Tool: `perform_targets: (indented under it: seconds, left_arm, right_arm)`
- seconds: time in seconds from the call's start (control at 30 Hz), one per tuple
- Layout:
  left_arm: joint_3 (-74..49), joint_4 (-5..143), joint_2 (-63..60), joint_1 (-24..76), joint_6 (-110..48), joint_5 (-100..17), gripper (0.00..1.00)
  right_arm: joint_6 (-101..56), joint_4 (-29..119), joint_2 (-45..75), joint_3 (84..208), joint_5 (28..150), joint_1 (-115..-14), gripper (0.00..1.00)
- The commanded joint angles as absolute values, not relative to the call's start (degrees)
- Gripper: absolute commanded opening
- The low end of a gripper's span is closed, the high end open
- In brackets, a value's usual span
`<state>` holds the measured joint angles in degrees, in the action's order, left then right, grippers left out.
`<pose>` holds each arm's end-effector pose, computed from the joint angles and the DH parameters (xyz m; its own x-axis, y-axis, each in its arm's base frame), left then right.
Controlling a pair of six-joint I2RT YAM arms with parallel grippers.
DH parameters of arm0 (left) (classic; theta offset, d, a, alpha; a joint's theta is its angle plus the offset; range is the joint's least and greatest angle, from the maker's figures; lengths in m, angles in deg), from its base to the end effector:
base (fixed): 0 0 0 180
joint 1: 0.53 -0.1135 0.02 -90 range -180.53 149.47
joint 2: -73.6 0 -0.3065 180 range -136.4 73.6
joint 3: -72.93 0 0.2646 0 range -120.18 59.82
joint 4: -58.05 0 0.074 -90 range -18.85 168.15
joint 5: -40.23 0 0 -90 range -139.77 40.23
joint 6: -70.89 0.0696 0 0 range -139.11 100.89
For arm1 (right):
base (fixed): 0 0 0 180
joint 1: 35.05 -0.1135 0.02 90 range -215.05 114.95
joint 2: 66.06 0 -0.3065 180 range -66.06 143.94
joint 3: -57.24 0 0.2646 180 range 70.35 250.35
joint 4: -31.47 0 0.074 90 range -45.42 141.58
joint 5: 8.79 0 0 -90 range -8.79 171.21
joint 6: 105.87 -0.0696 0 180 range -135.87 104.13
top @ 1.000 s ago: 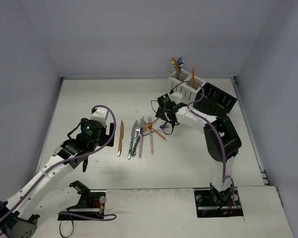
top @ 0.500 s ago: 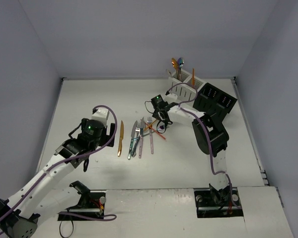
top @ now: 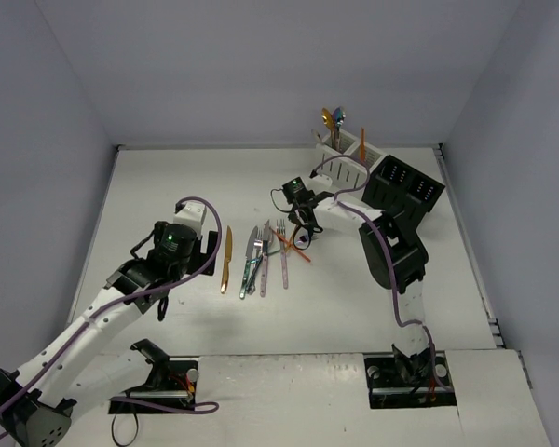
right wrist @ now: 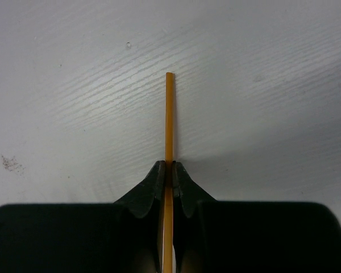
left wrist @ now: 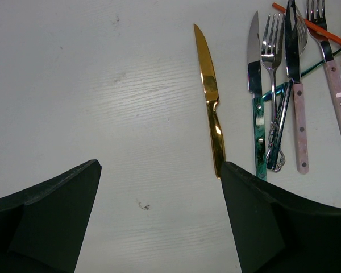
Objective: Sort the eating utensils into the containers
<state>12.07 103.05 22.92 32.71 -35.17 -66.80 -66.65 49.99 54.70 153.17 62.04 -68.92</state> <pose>0.1798 -0.0935 0.3171 -0.5483 0.0431 -0.8352 0.1783 0.9817 -0.0664 0.4433 0.2700 0.1698 -0.6146 0.4688 -0.6344 0.2341 0.8764 0.4208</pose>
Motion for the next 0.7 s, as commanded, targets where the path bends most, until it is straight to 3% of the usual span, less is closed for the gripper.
perform_targets:
  seconds: [0.0,0.33,0.47,0.67]
  left_arm:
    - [11.0,101.2,22.5,32.3,-34.5,-68.3,0.84]
    - [11.1,101.1,23.0,32.3,-34.4,-69.1,0.84]
    - [11.2,101.1,23.1,32.2,-34.4,-70.0,0.84]
    - [11.4,100.9,23.1,32.3,-34.2,-70.7,0.84]
  right_arm:
    - [-64.6,49.8,48.5,156.7,59.1,-69.2,0.0]
    - [-47.2,47.1,36.6,162.7,55.3,-67.9,0.0]
    - [-32.6,34.3,31.2,160.4,53.2,-65.4,0.0]
    - [-26.4,15.1,28.1,153.7,59.1,-55.1,0.0]
